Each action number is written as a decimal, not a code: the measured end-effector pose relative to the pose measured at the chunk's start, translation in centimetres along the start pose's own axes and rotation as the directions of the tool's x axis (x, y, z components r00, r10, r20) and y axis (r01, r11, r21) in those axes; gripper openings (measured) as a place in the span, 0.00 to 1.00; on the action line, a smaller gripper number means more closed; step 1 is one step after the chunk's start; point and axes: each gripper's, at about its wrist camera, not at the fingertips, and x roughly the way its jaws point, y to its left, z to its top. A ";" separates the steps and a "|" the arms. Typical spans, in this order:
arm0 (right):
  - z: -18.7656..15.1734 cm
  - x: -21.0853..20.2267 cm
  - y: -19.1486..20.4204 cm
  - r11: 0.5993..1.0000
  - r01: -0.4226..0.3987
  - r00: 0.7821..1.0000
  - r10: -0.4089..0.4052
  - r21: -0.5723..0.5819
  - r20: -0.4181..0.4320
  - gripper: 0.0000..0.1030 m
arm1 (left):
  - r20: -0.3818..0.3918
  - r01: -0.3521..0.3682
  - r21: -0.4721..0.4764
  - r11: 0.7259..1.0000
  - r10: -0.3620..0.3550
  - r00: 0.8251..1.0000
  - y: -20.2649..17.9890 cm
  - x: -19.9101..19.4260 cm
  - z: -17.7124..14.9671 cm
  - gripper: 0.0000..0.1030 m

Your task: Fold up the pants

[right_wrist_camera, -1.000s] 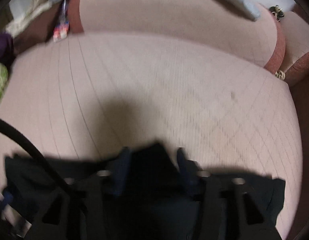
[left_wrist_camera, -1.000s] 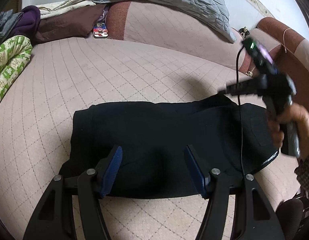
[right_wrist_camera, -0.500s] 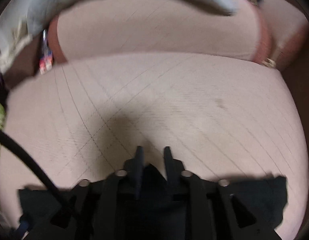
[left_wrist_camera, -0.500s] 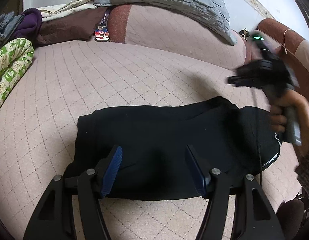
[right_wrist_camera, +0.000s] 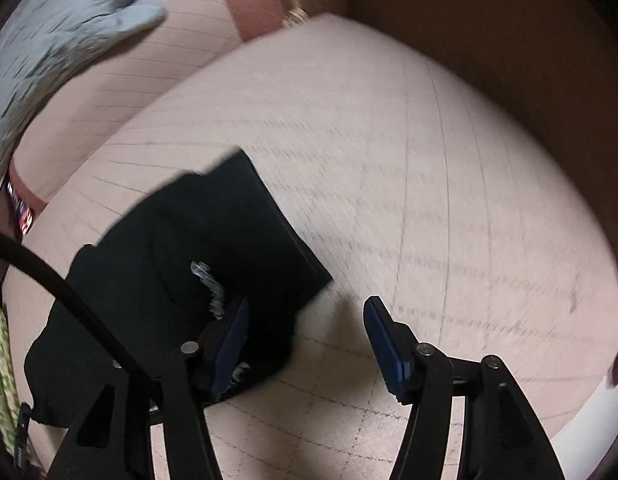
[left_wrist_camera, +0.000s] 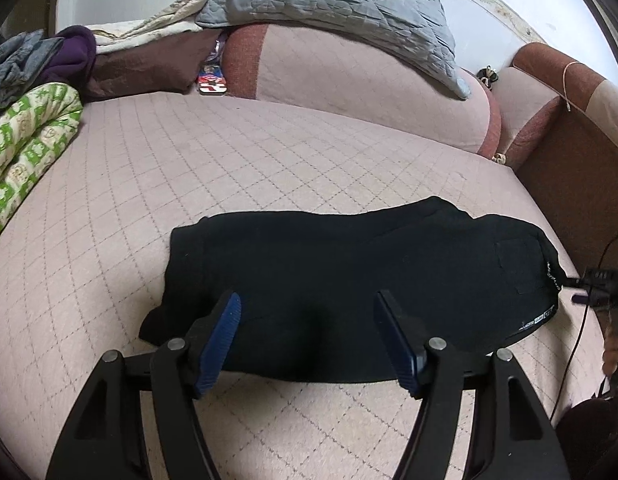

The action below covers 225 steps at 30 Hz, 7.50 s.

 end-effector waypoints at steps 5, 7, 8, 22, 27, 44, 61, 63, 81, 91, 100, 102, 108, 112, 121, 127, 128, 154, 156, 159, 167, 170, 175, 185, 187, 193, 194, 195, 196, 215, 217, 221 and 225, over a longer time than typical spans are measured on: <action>0.1 0.3 -1.8 0.976 -0.118 0.993 0.110 0.183 0.053 0.52 | -0.009 -0.038 -0.011 0.999 0.038 0.999 0.3 -0.1 -0.8 0.66; 0.0 -0.3 -1.7 0.979 -0.092 0.994 0.082 0.180 0.067 0.52 | -0.010 -0.046 -0.007 0.999 0.045 0.999 0.4 -0.1 -1.0 0.66; -0.1 -0.7 -1.4 0.982 -0.082 0.995 0.070 0.168 0.077 0.52 | -0.008 -0.047 -0.005 0.999 0.047 0.999 0.4 -0.2 -1.1 0.66; -0.4 -1.1 1.8 0.996 -0.066 0.996 0.063 0.052 0.060 0.11 | -0.004 -0.047 -0.024 0.999 0.047 0.999 1.1 -0.3 -0.5 0.66; -1.1 -3.9 0.8 0.991 -0.108 0.992 0.102 0.080 0.072 0.10 | -0.001 -0.036 -0.074 0.997 0.036 0.999 2.5 -0.5 0.3 0.66; -2.3 -8.1 6.8 0.999 0.008 0.975 0.001 -0.042 0.223 0.46 | -0.086 -0.086 -0.359 0.929 0.059 0.995 12.0 -0.2 -0.1 0.66; -7.5 -16.6 24.7 0.874 -0.402 0.755 0.485 -0.272 0.442 0.50 | -0.083 -0.015 -0.384 0.923 -0.018 0.996 11.4 -0.1 0.2 0.70; -7.3 -15.6 26.1 0.867 -0.427 0.780 0.497 -0.257 0.380 0.50 | -0.082 -0.020 -0.382 0.924 -0.013 0.997 11.4 -0.1 0.3 0.71; -14.7 3.8 47.5 0.596 -0.418 0.904 0.195 -0.686 -0.381 0.60 | -0.125 -0.048 -0.348 0.936 0.004 0.992 11.9 1.5 -1.2 0.71; -20.1 9.0 53.6 0.437 -0.258 0.920 -0.161 -0.862 -0.357 0.80 | -0.111 -0.034 -0.326 0.945 -0.002 0.994 13.1 -0.4 -2.7 0.71; -20.6 8.1 52.1 0.402 -0.169 0.949 -0.181 -0.900 -0.259 0.26 | -0.103 -0.012 -0.354 0.935 -0.027 0.994 11.2 0.7 -2.3 0.79; -20.1 7.8 51.4 0.425 -0.190 0.948 -0.154 -0.885 -0.278 0.23 | -0.088 -0.021 -0.346 0.938 -0.010 0.996 10.3 1.3 -2.2 0.79; -18.1 5.4 48.6 0.492 -0.249 0.943 -0.075 -0.834 -0.326 0.22 | -0.156 0.096 -0.354 0.930 -0.160 0.975 8.0 3.9 -1.0 0.13; -16.2 2.5 45.4 0.529 -0.273 0.946 -0.003 -0.803 -0.323 0.22 | -0.127 0.158 -0.373 0.914 -0.220 0.967 7.2 3.2 -0.2 0.13; -9.5 0.4 37.5 0.667 -0.289 0.950 0.113 -0.687 -0.291 0.22 | -0.166 0.193 -0.264 0.945 -0.241 0.956 -0.3 3.9 2.2 0.13; -5.8 2.7 29.8 0.767 -0.266 0.960 0.153 -0.584 -0.236 0.32 | -0.239 0.183 -0.191 0.964 -0.226 0.944 -6.5 7.0 2.3 0.22; -5.5 3.1 28.7 0.781 -0.255 0.963 0.156 -0.570 -0.217 0.43 | -0.252 0.187 -0.181 0.965 -0.229 0.940 -7.3 7.2 2.0 0.28; -7.8 5.2 18.2 0.822 -0.557 0.819 0.520 -0.116 -0.243 0.32 | -0.243 0.087 -0.141 0.986 -0.120 0.963 -4.4 -3.2 -4.4 0.59; -7.2 4.0 17.1 0.876 -0.458 0.886 0.434 -0.152 -0.164 0.41 | -0.244 0.083 -0.140 0.987 -0.116 0.963 -4.3 -3.1 -4.4 0.59; -5.0 1.3 14.1 0.910 -0.375 0.926 0.377 -0.177 -0.029 0.67 | -0.253 0.086 -0.131 0.988 -0.117 0.960 -4.8 -2.6 -4.4 0.59; -1.8 -2.4 4.0 0.912 -0.411 0.903 0.408 -0.006 0.136 0.67 | -0.284 0.078 -0.051 0.996 -0.090 0.955 -7.5 -1.5 -4.4 0.59; -1.3 -3.3 0.2 0.901 -0.424 0.896 0.403 0.089 0.186 0.67 | -0.295 0.091 -0.018 0.996 -0.093 0.951 -8.8 -1.2 -3.7 0.59; -1.2 -3.5 -5.4 0.905 -0.375 0.919 0.334 0.201 0.210 0.67 | -0.298 0.141 0.110 0.984 -0.103 0.949 -13.1 -0.2 -0.4 0.60; -2.8 -0.8 -7.5 0.891 -0.390 0.921 0.376 0.233 0.104 0.68 | -0.349 0.248 0.375 0.893 -0.111 0.930 -26.8 5.9 7.8 0.60; -3.3 0.2 -7.0 0.885 -0.396 0.918 0.390 0.246 0.073 0.68 | -0.388 0.278 0.400 0.873 -0.114 0.915 -29.3 7.5 8.8 0.60; -4.6 1.0 -5.0 0.914 -0.358 0.934 0.349 0.193 0.078 0.68 | -0.437 0.300 0.432 0.851 -0.093 0.894 -35.3 13.1 10.9 0.60; -4.8 1.1 -4.6 0.919 -0.346 0.938 0.336 0.191 0.085 0.69 | -0.461 0.311 0.436 0.845 -0.088 0.883 -36.5 14.6 10.9 0.60; -4.9 1.1 -4.1 0.924 -0.335 0.942 0.324 0.182 0.091 0.69 | -0.469 0.313 0.441 0.842 -0.081 0.880 -37.2 15.3 10.8 0.60; -5.0 1.1 -3.9 0.927 -0.332 0.943 0.319 0.177 0.095 0.70 | -0.477 0.314 0.447 0.838 -0.074 0.876 -37.9 16.3 10.7 0.60; -3.2 1.1 -1.6 0.916 -0.377 0.922 0.359 0.134 0.142 0.21 | -0.494 0.445 0.550 0.707 -0.154 0.855 -40.7 17.2 8.6 0.20; -3.2 -0.1 -1.0 0.917 -0.387 0.915 0.370 0.096 0.161 0.20 | -0.474 0.451 0.516 0.728 -0.196 0.859 -39.0 15.1 9.6 0.20; -3.7 -3.5 1.0 0.893 -0.450 0.876 0.439 0.012 0.199 0.19 | -0.421 0.470 0.420 0.777 -0.292 0.859 -34.1 10.6 12.0 0.20; -5.3 -6.2 5.3 0.873 -0.475 0.856 0.488 -0.110 0.171 0.18 | -0.364 0.453 0.349 0.821 -0.327 0.872 -27.9 7.3 13.0 0.20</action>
